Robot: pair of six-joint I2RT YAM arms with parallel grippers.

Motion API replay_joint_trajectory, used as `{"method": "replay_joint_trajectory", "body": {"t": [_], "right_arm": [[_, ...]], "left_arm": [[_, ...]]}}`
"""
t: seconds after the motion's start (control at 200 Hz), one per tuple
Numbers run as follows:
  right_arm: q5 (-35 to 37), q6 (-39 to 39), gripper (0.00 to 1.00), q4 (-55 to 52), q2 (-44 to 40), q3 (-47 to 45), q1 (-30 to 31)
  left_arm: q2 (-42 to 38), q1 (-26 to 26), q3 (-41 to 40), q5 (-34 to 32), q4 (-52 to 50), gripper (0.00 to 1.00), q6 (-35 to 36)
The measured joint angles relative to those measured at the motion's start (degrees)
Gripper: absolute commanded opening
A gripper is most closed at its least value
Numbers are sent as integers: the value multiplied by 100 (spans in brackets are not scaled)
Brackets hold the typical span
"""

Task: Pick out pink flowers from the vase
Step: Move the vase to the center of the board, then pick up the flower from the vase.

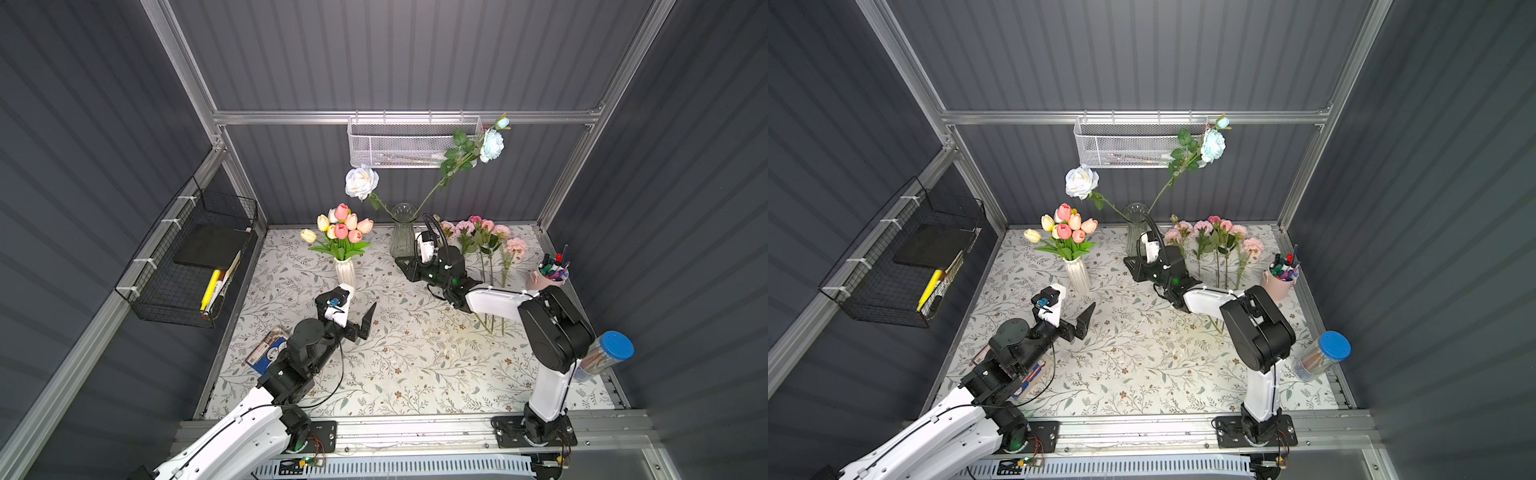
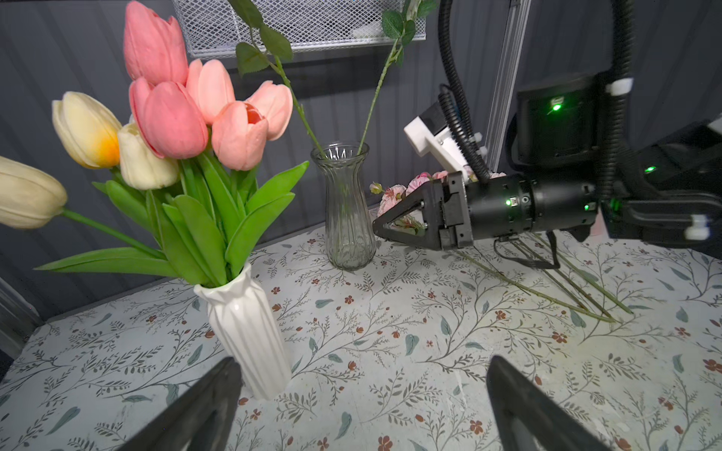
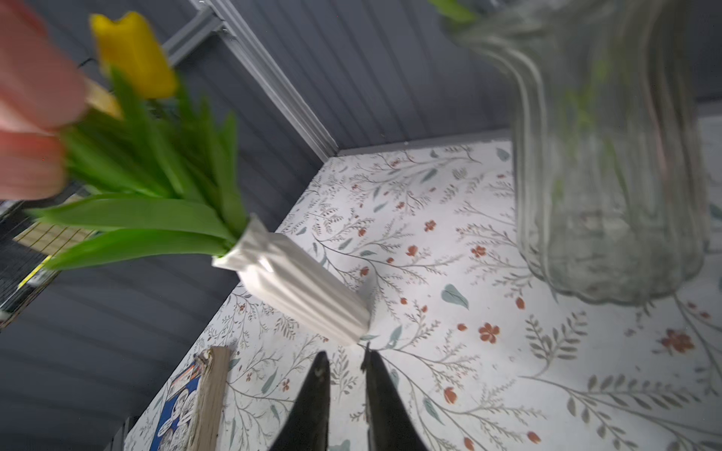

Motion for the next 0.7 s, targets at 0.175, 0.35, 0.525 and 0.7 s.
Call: {"method": "replay_joint_trajectory", "body": {"t": [0.175, 0.35, 0.525, 0.7], "right_arm": [[-24, -859, 29, -42, -376, 15, 238], [-105, -1486, 32, 98, -229, 343, 291], [-315, -1875, 33, 629, 232, 817, 291], [-643, -2063, 36, 960, 669, 1279, 293]], "left_arm": [[240, 437, 170, 328, 4, 99, -365], [129, 1014, 168, 597, -52, 99, -820], [-374, 1014, 155, 848, -304, 99, -844], [-964, 1014, 107, 1150, -605, 99, -619]]}}
